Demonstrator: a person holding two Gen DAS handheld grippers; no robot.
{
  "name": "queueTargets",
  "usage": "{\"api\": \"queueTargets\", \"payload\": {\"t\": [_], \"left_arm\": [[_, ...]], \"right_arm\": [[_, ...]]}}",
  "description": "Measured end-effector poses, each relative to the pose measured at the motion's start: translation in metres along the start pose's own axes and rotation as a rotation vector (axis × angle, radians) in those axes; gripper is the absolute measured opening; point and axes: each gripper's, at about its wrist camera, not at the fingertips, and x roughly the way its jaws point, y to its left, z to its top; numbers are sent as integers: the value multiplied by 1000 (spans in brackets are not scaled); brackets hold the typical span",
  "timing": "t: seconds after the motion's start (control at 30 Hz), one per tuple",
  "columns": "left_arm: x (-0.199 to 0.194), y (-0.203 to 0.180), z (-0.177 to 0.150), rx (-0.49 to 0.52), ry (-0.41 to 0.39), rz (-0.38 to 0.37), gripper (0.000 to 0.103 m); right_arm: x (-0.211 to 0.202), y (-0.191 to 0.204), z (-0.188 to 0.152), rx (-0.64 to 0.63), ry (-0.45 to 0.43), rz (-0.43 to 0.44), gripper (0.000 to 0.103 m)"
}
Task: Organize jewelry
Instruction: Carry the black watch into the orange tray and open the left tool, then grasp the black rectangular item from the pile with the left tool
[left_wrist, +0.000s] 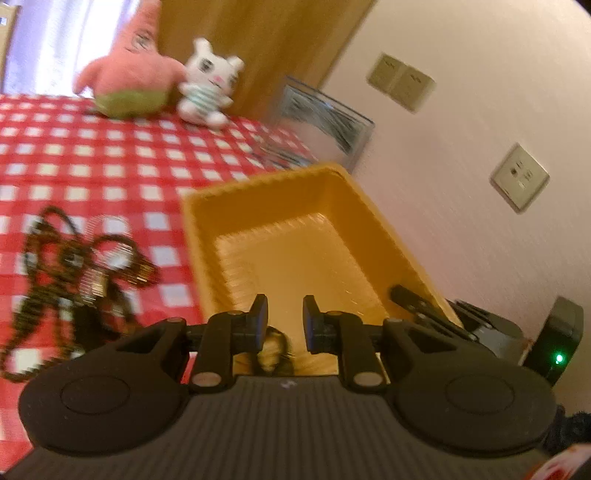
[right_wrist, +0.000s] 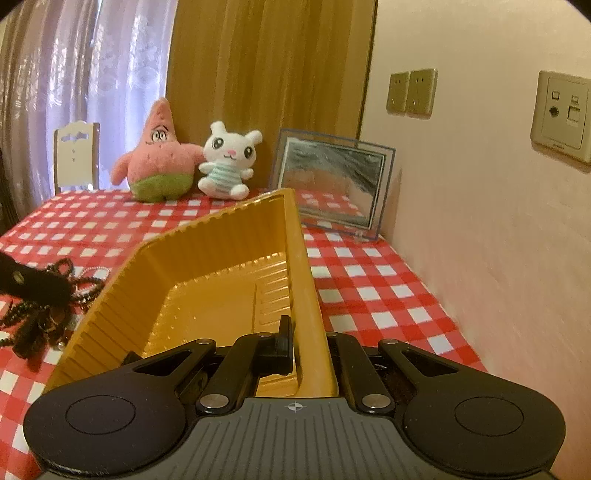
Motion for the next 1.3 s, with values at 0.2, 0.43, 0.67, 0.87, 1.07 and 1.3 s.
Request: {"api": "queueTargets", "payload": {"t": [0.2, 0.43, 0.67, 0.87, 1.07, 1.3], "left_arm": [[-19, 30, 4, -1, -33, 119, 16], [-23, 49, -8, 7, -8, 212, 16], [-23, 57, -21, 24, 18, 247, 16], [-20, 65, -29, 60, 43, 288, 16], [-14, 71, -37, 123, 69, 319, 16], [-3, 74, -36, 117, 93, 331, 31]], "right_arm": [[-2, 5, 2, -4, -38, 2, 4], [-4, 12, 0, -36, -74, -22, 4], [-6, 17, -4, -33, -109, -34, 4], [-7, 18, -5, -28, -108, -41, 4], [-8, 18, -7, -21, -98, -54, 4], [-9, 21, -6, -26, -93, -63, 4]]}}
